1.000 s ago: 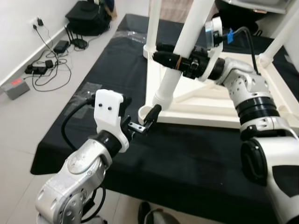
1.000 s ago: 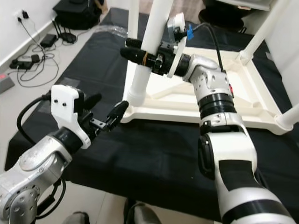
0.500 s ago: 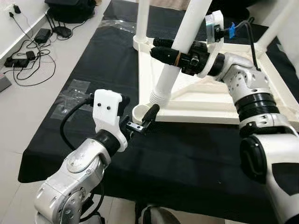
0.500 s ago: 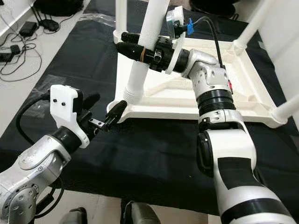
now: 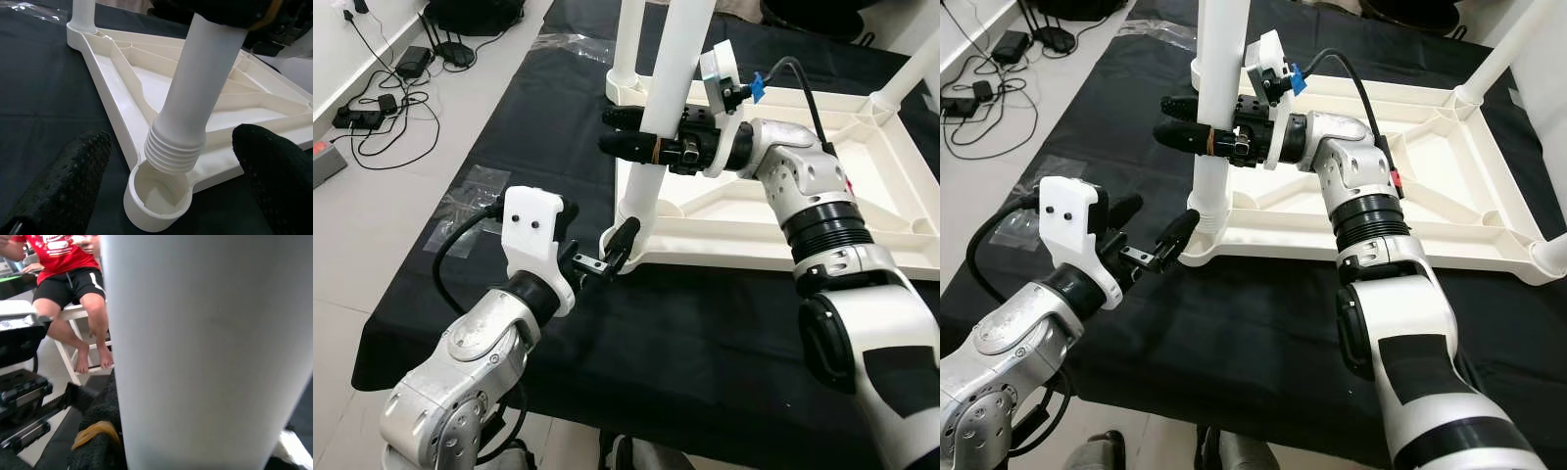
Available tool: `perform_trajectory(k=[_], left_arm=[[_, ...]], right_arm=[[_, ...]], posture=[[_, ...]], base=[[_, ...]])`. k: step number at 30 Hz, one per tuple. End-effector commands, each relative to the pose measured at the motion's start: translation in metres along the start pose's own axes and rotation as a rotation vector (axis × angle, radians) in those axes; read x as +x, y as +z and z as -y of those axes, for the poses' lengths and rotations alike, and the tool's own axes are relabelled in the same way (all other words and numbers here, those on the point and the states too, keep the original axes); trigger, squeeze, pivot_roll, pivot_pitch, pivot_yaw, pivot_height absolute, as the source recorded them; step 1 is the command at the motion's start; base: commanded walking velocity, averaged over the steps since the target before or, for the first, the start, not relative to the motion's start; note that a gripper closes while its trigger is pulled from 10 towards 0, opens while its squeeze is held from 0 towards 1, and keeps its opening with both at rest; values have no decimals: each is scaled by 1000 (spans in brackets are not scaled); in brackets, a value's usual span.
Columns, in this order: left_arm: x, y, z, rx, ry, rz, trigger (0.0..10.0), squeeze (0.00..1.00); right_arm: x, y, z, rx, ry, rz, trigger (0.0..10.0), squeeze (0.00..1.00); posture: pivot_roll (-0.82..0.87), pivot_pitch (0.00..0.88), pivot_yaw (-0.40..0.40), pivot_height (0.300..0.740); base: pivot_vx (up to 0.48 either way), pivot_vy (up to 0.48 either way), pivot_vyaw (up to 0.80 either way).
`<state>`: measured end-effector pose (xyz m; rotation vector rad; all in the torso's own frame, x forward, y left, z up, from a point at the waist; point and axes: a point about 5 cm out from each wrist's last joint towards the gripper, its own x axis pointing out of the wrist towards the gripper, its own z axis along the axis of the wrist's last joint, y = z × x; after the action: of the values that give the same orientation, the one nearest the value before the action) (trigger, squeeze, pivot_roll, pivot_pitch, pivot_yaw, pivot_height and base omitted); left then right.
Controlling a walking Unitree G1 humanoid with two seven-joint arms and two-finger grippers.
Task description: Building children table
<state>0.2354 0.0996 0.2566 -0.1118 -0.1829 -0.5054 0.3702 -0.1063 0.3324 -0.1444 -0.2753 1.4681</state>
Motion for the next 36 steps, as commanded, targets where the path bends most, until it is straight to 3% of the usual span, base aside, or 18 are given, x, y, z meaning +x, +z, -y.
perform_trajectory(k=[1, 10, 14, 18, 22, 36], left_arm=[[-3, -2, 2, 4, -9, -15, 10000, 0], [-2, -3, -1, 8, -11, -21, 10000, 0], [-1, -1, -2, 4, -6, -11, 10000, 0], [0, 1, -5, 9, 2, -6, 10000, 0], [0, 4, -11, 48, 19, 6, 10000, 0], [1, 4, -9, 34, 16, 18, 10000, 0]], right_arm=[[0, 0, -4, -22, 43, -11, 10000, 0], [-3, -4, -14, -39, 100, -5, 10000, 0], [6, -6, -12, -46, 29, 13, 10000, 0], [8, -7, -14, -52, 35, 15, 10000, 0], [7, -1, -13, -65, 29, 25, 10000, 0], [6, 13, -7, -120, -51, 40, 10000, 0]], posture=[[32, 320, -145, 740], [42, 308, -139, 740], [43, 295, -132, 740], [45, 278, -131, 740], [47, 267, -130, 740], [47, 259, -132, 740]], base=[[0, 0, 0], [0, 0, 0], [0, 0, 0], [0, 228, 0], [0, 0, 0], [0, 0, 0]])
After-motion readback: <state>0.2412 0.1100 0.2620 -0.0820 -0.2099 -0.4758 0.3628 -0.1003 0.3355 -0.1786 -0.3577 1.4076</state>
